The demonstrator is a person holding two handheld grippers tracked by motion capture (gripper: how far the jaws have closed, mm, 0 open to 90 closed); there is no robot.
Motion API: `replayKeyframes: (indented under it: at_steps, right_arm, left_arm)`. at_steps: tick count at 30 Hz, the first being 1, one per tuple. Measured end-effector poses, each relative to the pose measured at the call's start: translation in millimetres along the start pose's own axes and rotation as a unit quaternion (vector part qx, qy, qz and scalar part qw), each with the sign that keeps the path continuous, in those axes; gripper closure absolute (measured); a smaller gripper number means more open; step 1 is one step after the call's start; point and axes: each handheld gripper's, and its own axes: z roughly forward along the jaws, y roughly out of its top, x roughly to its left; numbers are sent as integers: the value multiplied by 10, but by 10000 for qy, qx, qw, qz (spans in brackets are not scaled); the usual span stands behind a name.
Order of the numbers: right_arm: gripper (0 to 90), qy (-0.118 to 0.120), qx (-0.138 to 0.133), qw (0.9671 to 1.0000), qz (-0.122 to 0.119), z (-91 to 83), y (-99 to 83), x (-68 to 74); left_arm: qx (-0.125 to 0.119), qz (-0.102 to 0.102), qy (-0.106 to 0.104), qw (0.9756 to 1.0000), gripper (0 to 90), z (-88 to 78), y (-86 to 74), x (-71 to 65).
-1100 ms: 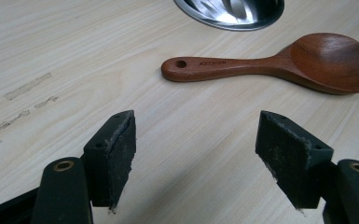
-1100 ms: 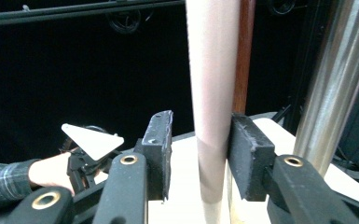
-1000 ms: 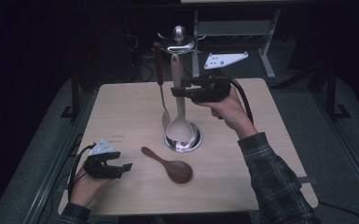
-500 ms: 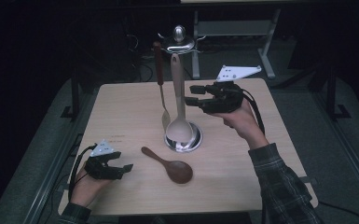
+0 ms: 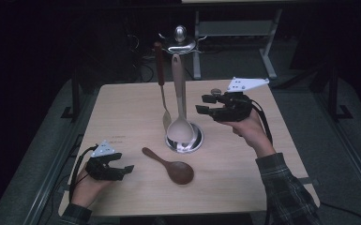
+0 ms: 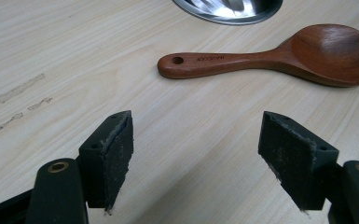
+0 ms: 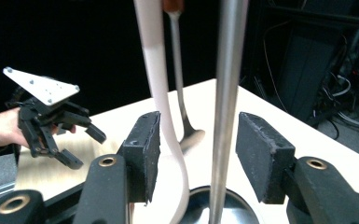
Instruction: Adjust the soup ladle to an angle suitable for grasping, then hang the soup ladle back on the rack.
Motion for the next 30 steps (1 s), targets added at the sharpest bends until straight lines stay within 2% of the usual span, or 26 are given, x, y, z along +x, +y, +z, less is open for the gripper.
replayKeyframes:
  at_steps: [8,9,15,22,24,25,30]
  right_arm:
    - [501,-295,193,9991,221,31,-254,-204]
    - [501,-325,220,9990,235,40,-281,-225]
    - [487,-543,559,9967,213,145,-434,-314]
    - [485,-619,812,9946,173,311,-575,-358]
    - [486,-630,791,9948,116,356,-642,-366]
    - [483,-607,872,9942,188,388,-671,-370]
    - [478,-564,1121,9920,163,551,-809,-373]
  left_arm:
    - [53,5,-24,10000,260,3,-2,-10]
    - [63,53,-9,10000,260,5,0,-7]
    - [64,49,-46,10000,260,15,4,-21]
    - [89,76,-48,9999,260,16,1,-24]
    - [98,77,-48,9999,260,14,6,-29]
    - [89,70,-53,9999,260,17,6,-33]
    - [94,99,-66,9999,260,28,6,-37]
